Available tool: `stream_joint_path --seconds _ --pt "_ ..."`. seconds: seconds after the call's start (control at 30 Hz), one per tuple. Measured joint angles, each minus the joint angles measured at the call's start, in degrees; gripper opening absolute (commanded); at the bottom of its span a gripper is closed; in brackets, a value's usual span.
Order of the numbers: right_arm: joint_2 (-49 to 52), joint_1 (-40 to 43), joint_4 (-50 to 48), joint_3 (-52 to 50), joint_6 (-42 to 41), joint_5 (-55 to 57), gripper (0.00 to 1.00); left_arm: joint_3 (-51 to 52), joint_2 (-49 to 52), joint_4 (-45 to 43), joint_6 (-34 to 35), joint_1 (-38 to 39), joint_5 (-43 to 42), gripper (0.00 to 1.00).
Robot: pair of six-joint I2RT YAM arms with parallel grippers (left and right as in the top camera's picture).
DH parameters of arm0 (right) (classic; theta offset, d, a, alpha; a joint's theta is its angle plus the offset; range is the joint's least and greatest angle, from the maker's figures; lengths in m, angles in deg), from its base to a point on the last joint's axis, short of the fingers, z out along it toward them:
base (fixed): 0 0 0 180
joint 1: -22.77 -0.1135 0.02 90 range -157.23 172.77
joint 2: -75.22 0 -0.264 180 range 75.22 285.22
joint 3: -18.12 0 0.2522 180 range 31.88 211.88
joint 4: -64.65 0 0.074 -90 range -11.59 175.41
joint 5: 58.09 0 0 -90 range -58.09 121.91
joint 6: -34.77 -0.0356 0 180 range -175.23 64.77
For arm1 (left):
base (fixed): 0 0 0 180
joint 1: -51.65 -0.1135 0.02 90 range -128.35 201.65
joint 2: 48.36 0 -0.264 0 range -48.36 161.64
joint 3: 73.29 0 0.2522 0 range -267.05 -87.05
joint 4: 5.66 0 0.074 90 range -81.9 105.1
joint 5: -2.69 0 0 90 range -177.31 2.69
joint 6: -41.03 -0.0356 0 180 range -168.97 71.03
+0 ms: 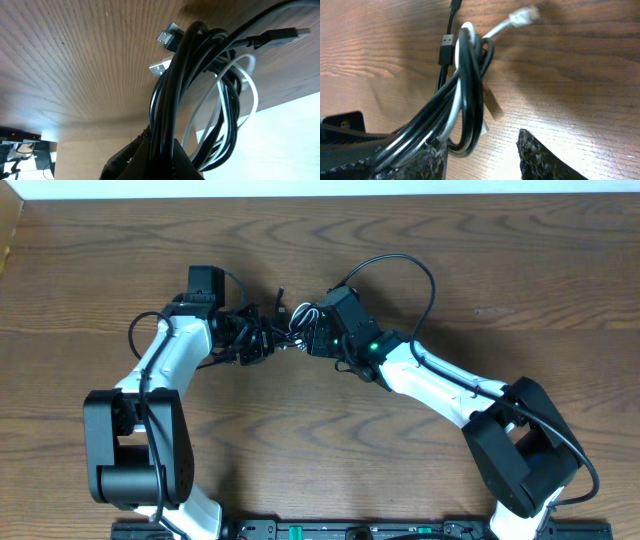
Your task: Untangle cables
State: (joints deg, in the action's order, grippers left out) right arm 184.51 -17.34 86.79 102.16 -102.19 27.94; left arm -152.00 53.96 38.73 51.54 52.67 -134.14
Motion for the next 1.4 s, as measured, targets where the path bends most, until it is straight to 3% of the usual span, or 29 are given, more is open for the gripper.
stream_joint_path --seconds 0.73,0.9,1.13,1.27,1.4 --pt "0.0 5.4 9.8 0.0 3.8 7.2 0.44 0.0 0.0 0.4 -4.5 0.0 -1.1 0.07" --pt "0.0 7.7 9.9 0.0 10.7 -3.5 0.57 0.0 0.0 0.4 -4.8 0.0 -1.1 0.07" --pt "0.0 7.6 9.7 0.0 24.2 -27.1 0.58 0.0 0.0 0.4 -4.5 0.0 -1.1 0.08" --pt "0.0 7.2 8.0 0.0 25.6 -32.1 0.59 0.0 0.0 0.4 -3.9 0.0 -1.1 0.07" --pt "0.0 6.8 5.7 0.0 21.9 -31.1 0.57 0.0 0.0 0.4 -3.3 0.0 -1.0 0.08"
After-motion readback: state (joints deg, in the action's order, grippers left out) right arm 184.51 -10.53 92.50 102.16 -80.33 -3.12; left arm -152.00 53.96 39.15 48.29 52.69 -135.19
